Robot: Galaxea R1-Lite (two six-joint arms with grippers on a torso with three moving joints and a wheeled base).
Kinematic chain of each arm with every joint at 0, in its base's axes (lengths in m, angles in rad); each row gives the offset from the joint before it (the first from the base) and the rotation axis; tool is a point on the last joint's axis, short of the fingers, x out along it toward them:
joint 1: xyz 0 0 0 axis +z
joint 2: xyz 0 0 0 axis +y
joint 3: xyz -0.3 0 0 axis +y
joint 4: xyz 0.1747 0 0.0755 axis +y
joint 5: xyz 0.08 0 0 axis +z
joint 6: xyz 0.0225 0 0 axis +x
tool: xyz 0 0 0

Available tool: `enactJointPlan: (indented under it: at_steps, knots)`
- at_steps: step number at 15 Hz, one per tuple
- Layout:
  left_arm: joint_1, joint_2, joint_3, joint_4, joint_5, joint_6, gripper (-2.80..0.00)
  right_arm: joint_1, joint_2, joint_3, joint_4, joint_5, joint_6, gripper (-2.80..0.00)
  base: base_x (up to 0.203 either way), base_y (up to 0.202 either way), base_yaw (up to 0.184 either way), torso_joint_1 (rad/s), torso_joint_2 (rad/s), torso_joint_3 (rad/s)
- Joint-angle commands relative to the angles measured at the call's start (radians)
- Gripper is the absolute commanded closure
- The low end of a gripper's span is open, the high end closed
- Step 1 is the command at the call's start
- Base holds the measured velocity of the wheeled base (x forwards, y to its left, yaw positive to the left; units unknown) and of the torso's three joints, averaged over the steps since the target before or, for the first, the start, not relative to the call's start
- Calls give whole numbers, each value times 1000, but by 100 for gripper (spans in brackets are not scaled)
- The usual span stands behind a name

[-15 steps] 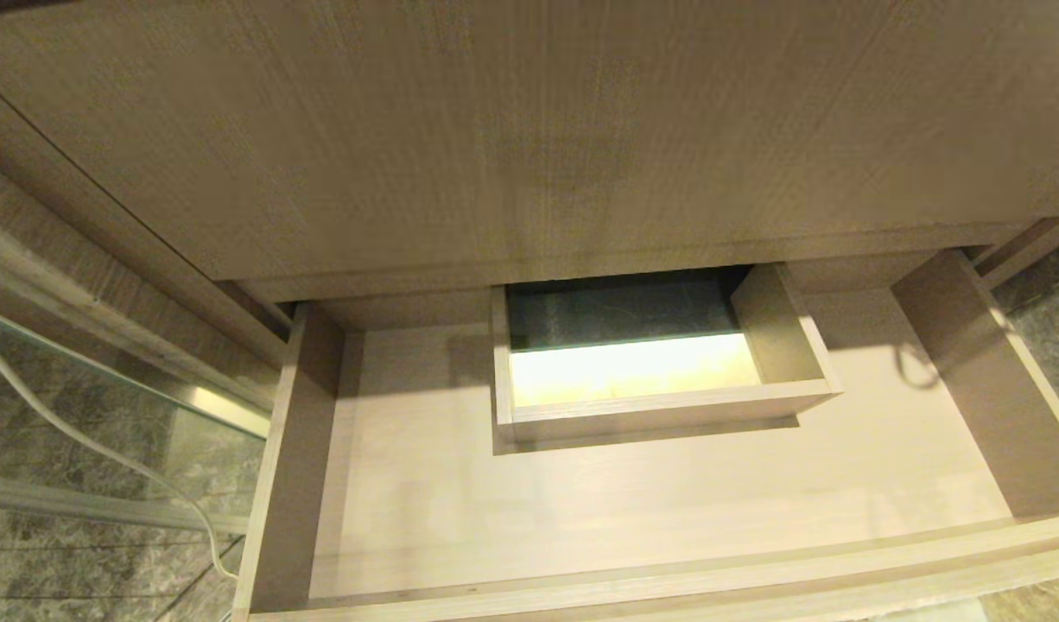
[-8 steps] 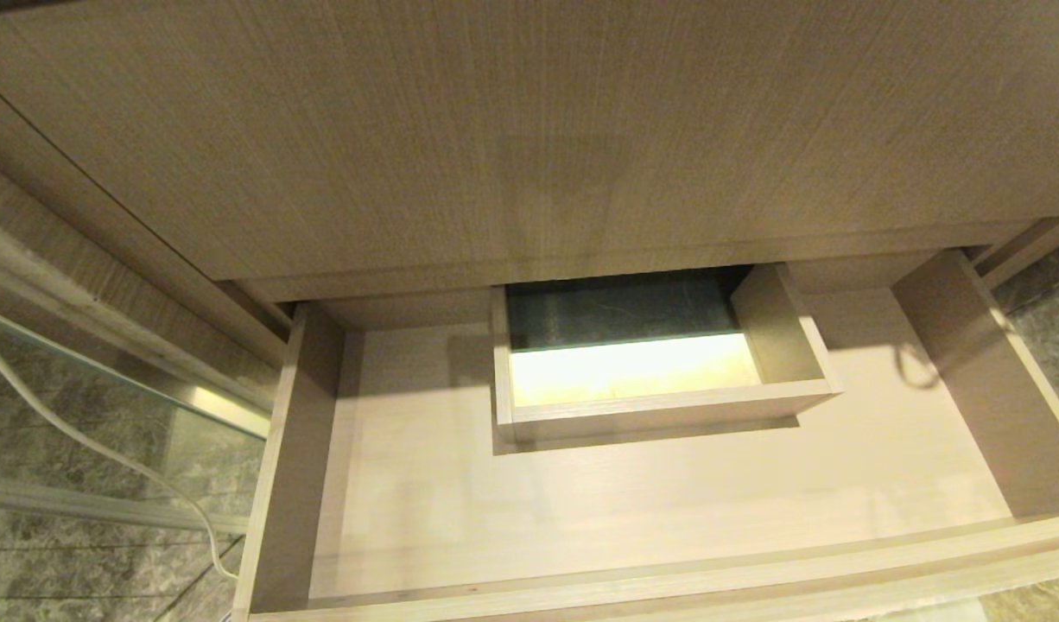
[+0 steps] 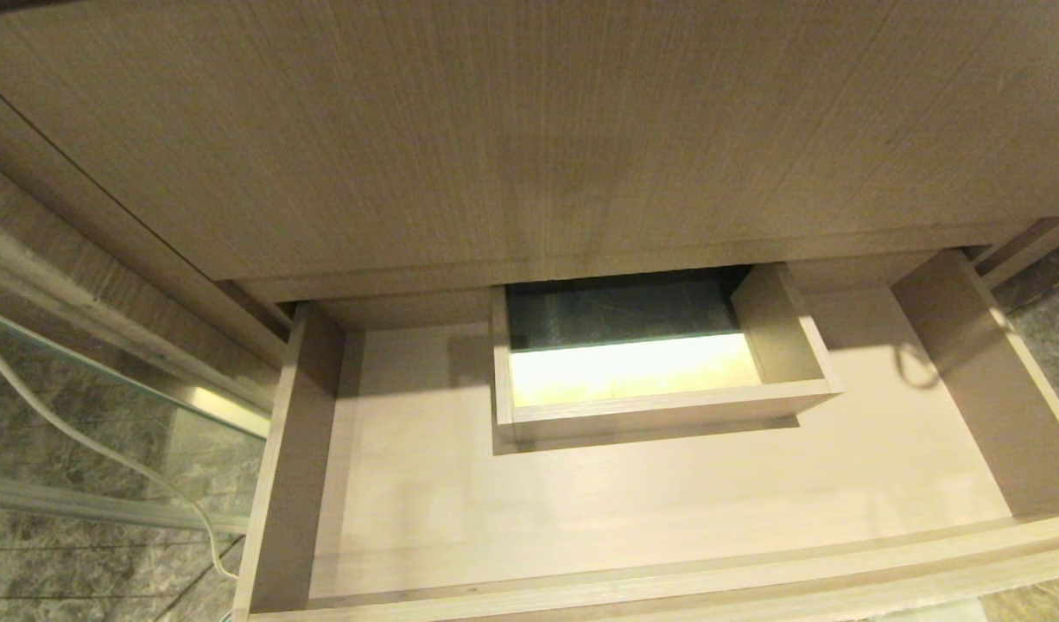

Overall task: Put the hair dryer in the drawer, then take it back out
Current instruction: Pick up the hairdryer

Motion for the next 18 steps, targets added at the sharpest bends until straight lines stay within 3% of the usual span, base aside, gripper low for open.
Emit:
enactJointPlan:
  at_steps: [1,18]
  knots:
    - [0,0,2,0,0,0,0,0,-1,2,-1,0,0,0,0,0,0,0,0,0]
    - [0,0,2,0,0,0,0,0,0,2,0,0,0,0,0,0,0,0,0,0]
